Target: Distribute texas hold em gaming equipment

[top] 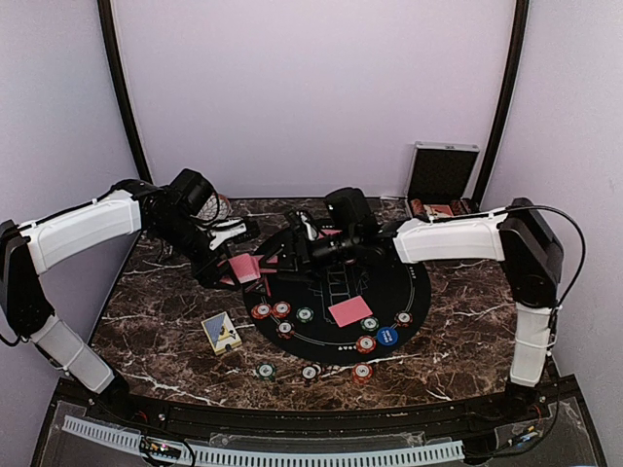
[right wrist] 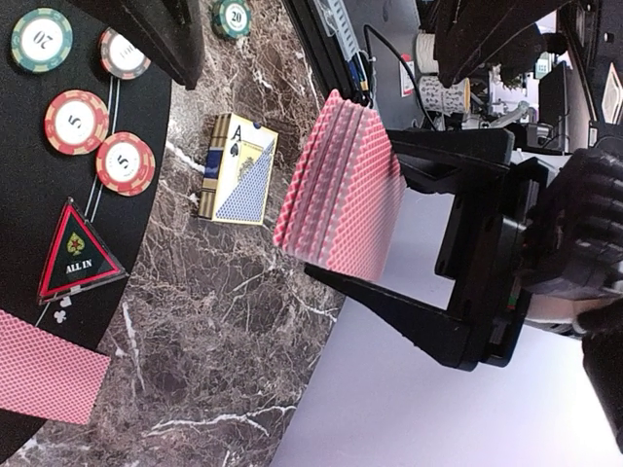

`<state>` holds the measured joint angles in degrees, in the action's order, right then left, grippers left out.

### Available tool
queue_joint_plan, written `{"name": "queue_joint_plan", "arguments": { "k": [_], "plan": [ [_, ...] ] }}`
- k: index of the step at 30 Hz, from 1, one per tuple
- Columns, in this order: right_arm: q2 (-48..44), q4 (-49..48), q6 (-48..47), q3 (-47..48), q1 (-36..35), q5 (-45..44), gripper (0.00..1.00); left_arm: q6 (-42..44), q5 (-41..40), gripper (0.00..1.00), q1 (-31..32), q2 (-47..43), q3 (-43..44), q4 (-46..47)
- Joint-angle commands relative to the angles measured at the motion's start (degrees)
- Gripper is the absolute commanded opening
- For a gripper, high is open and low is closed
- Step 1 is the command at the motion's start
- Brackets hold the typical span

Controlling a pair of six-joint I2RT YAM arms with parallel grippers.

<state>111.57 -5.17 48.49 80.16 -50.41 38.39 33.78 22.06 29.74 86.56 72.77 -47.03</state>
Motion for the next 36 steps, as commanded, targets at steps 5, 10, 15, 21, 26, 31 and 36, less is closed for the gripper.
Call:
{"name": "queue_joint_plan", "arguments": {
  "k": [5, 10, 15, 21, 26, 31, 36],
  "plan": [
    [4.7, -4.1, 2.5, 4.3, -2.2, 1.8, 0.83, 0.0, 2.6, 0.00, -0.3, 0.1, 2.4, -1.7],
    [5.8, -5.8, 3.7, 5.1, -2.6, 2.2, 0.84, 0.0, 3.0, 0.00, -0.3, 0.7, 2.7, -1.8],
    [6.2, -7.5, 5.3, 5.1, -2.7, 2.5, 0.84, 0.1, 2.9, 0.00, -0.2, 1.1, 2.7, -2.0],
    [7.1, -9.3, 6.8, 5.6, -2.8, 3.1, 0.84, 0.0, 3.0, 0.00, -0.2, 1.0, 2.5, -2.0],
    [9.9, -9.3, 7.8, 8.6, -2.8, 3.0, 0.84, -0.2, 3.3, 0.00, -0.1, 1.2, 2.9, -2.0],
    [12.8, -9.6, 9.3, 11.6, -3.2, 3.0, 0.85, -0.3, 3.5, 0.00, -0.1, 1.4, 3.2, -2.1],
    [15.4, -11.0, 11.2, 13.7, -3.7, 3.9, 0.85, -0.4, 3.6, 0.00, -0.1, 1.5, 3.3, -2.0]
  ]
}}
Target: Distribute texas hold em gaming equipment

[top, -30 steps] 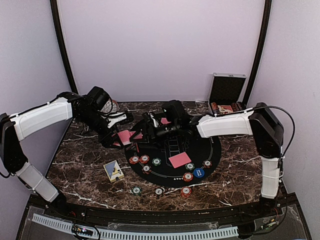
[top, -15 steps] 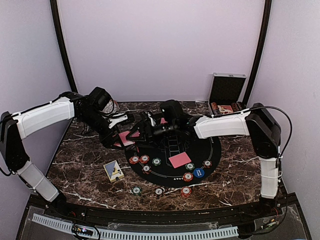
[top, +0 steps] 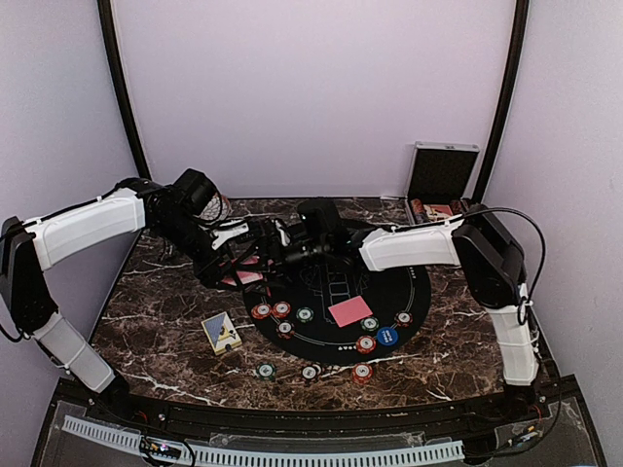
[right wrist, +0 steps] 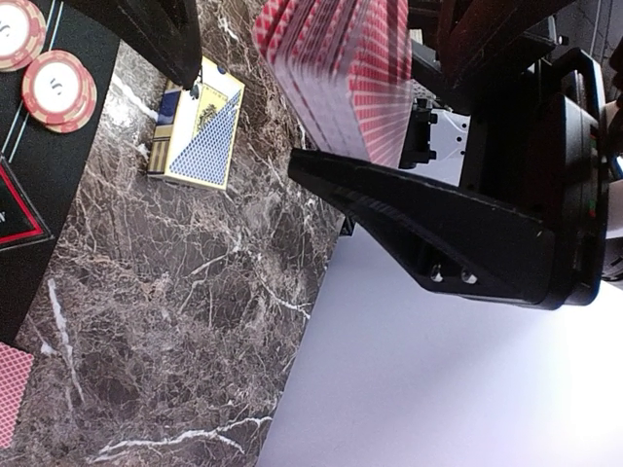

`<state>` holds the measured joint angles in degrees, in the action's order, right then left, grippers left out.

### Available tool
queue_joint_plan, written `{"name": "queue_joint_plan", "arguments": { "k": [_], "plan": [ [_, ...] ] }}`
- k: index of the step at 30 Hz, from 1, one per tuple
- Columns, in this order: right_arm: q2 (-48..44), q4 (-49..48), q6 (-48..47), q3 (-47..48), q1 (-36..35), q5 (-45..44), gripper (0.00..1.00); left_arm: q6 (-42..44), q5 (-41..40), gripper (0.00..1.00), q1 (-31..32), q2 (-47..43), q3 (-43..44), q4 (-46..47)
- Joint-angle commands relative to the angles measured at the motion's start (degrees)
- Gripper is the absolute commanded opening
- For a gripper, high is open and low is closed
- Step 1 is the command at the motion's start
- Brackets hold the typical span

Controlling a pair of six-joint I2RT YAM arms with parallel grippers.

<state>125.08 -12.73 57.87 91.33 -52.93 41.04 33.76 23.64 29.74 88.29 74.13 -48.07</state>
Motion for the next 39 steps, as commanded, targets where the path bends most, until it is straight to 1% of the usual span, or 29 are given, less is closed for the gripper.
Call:
{"name": "queue_joint_plan", "arguments": {
  "k": [1, 6, 10, 17, 24, 29, 32, 39],
  "plan": [
    [2.3, -3.3, 1.9, 3.0, -1.2, 1.4, 0.85, -0.4, 2.1, 0.00, 0.0, -0.3, 1.9, -1.0],
    [4.2, -1.1, 1.7, 4.3, -1.2, 1.9, 0.85, -0.3, 2.0, 0.00, 0.0, -0.5, 1.8, -1.1],
    [4.4, 2.0, 0.7, 3.1, 0.0, 1.2, 0.84, -0.1, 1.8, 0.00, 0.0, -0.8, 1.8, -1.1],
    [0.1, 1.6, -0.3, -3.8, 3.7, -0.7, 0.80, 0.3, 1.6, 0.00, 0.0, -1.0, 1.1, -1.1],
    [-1.7, 6.4, -3.3, -2.0, 4.1, -1.1, 0.75, 0.3, 1.5, 0.00, 0.0, -1.1, 0.8, -1.1],
    [-3.3, 8.2, -4.8, -2.7, 4.5, -1.5, 0.71, 0.5, 1.1, 0.00, 0.0, -1.7, 0.2, -0.9],
    [-4.2, 8.2, -4.6, -3.5, 4.6, -1.3, 0.70, 0.5, 1.0, 0.00, 0.0, -1.7, -0.1, -0.8],
    [-6.7, 3.2, -0.9, -3.9, 3.7, -0.5, 0.70, 0.3, 1.1, 0.00, 0.0, -1.3, -0.1, -0.6]
  ]
}}
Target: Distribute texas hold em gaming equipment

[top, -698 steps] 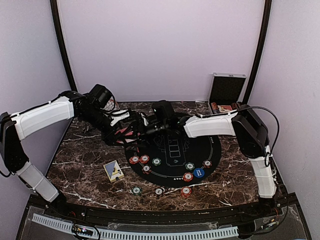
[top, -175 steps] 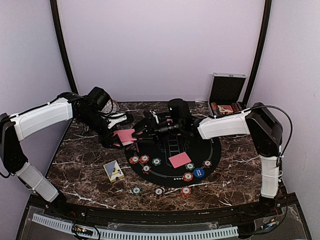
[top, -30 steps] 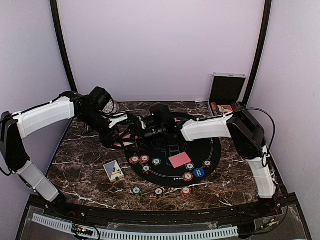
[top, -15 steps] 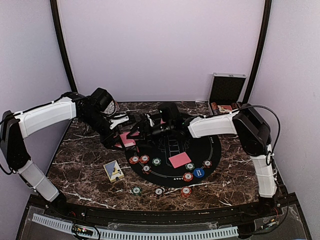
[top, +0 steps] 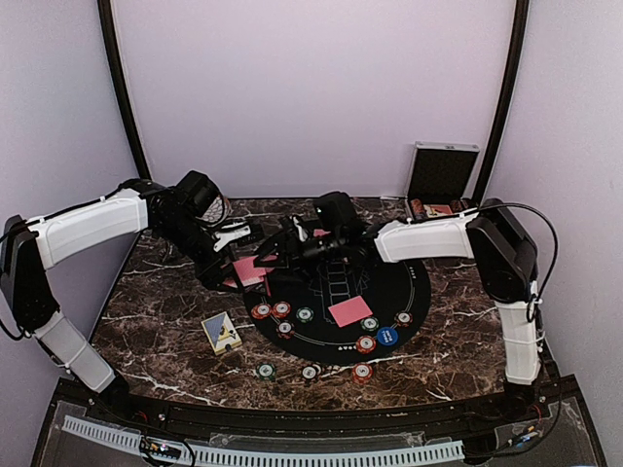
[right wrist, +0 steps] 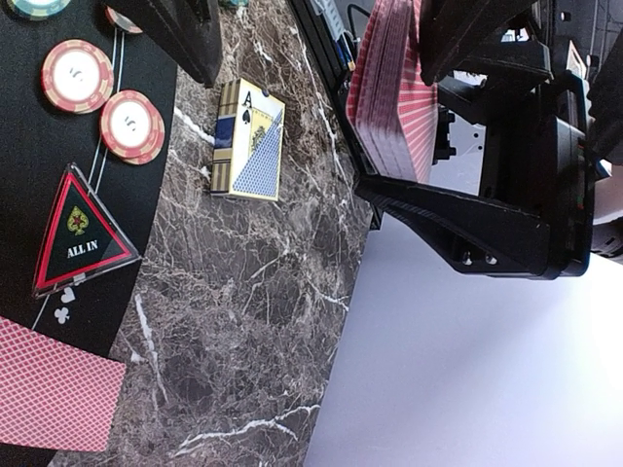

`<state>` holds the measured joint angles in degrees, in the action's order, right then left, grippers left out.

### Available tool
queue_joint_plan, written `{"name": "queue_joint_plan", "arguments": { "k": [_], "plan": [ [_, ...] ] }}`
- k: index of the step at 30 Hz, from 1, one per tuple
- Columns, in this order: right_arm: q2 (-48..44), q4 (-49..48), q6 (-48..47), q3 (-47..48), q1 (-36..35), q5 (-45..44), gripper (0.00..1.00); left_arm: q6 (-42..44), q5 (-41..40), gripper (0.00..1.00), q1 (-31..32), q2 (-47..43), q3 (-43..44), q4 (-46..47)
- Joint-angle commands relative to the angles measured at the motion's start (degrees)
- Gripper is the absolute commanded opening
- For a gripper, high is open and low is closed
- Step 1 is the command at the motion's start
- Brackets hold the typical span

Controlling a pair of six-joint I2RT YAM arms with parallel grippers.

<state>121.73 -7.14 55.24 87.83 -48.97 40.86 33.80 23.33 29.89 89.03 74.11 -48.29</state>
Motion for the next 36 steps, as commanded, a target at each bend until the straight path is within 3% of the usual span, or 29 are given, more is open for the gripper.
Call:
{"name": "queue_joint_plan", "arguments": {
  "k": [1, 18, 23, 36],
  "plan": [
    [-3.5, -3.1, 2.3, -0.1, -0.5, -0.3, 0.70, 0.3, 1.4, 0.00, -0.2, -2.0, 0.0, -0.3],
    [4.3, -3.5, 4.1, 4.4, -3.4, 2.2, 0.73, -0.1, 2.1, 0.00, -0.2, -1.6, 1.3, -0.7],
    [2.8, 1.0, 1.2, 3.0, -1.4, -0.6, 0.70, -0.1, 2.3, 0.00, -0.2, -1.8, 1.4, -0.7],
    [-3.3, -0.2, 0.7, 0.1, 0.5, -1.0, 0.64, -0.1, 2.2, 0.00, -0.2, -2.0, 0.9, -0.8]
  ]
}}
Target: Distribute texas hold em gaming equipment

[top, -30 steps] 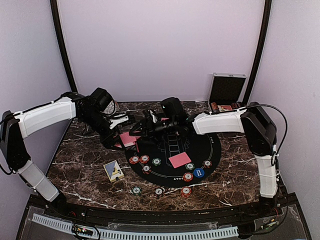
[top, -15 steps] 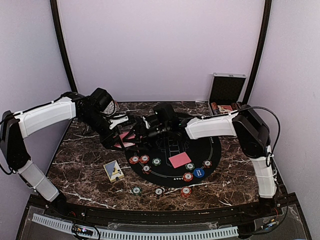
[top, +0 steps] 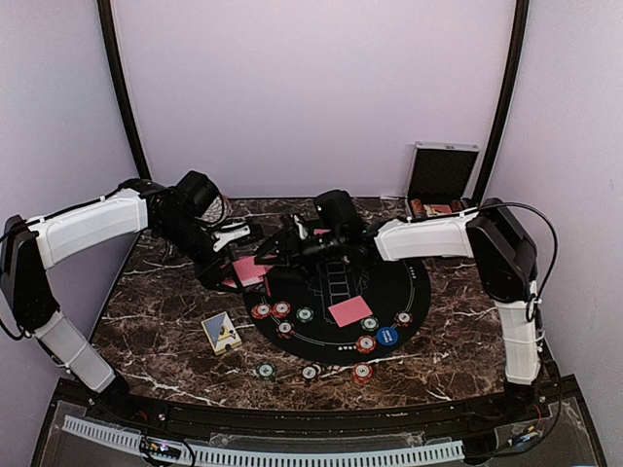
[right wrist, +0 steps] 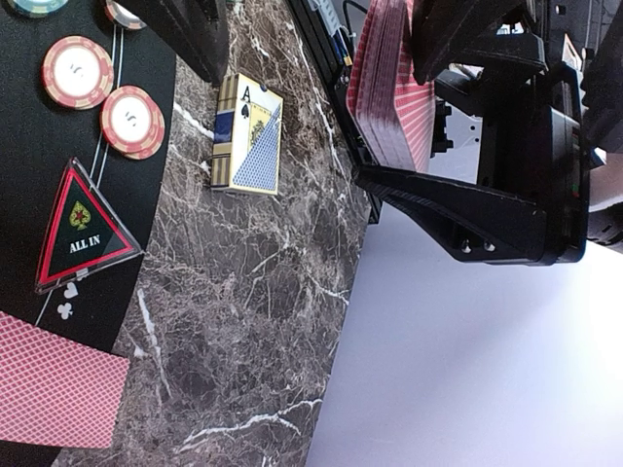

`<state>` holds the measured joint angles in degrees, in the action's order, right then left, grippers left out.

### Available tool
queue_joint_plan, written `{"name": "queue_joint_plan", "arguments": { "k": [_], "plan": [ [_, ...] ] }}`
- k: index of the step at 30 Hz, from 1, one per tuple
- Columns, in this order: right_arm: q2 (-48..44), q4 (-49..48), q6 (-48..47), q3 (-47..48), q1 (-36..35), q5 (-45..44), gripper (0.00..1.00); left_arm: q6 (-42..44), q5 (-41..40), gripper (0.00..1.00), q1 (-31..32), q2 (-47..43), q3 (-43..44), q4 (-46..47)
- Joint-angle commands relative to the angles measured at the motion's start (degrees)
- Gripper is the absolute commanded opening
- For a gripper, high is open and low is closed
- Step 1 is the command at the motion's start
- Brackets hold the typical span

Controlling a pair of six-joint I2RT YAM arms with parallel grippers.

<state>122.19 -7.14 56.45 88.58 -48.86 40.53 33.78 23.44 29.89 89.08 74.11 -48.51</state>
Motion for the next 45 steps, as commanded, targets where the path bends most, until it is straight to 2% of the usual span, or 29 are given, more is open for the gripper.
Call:
{"name": "queue_joint_plan", "arguments": {
  "k": [1, 4, 14, 21, 40, 45],
  "plan": [
    [-4.2, -0.9, 0.0, -0.7, 0.4, -0.5, 0.64, 0.0, 2.0, 0.00, -0.2, -2.1, 0.9, -0.5],
    [-5.8, -3.6, 1.8, -1.3, 0.3, 0.3, 0.62, 0.0, 1.9, 0.00, -0.2, -2.2, 0.9, -0.5],
    [-7.1, -8.3, 5.8, -3.8, -0.4, 2.8, 0.45, 0.0, 1.9, 0.00, -0.2, -2.1, 0.8, -0.6],
    [-5.7, -4.1, 2.8, -4.1, -0.5, 1.6, 0.43, 0.1, 1.7, 0.00, -0.2, -2.5, 0.5, -0.7],
    [-3.1, -2.6, 1.9, -1.9, -2.5, 1.8, 0.44, 0.1, 1.7, 0.00, -0.2, -2.6, 0.4, -0.8],
    [-3.6, -4.7, 3.4, -2.1, -2.6, 2.0, 0.36, 0.0, 1.5, 0.00, -0.2, -2.7, 0.3, -0.8]
  ]
}}
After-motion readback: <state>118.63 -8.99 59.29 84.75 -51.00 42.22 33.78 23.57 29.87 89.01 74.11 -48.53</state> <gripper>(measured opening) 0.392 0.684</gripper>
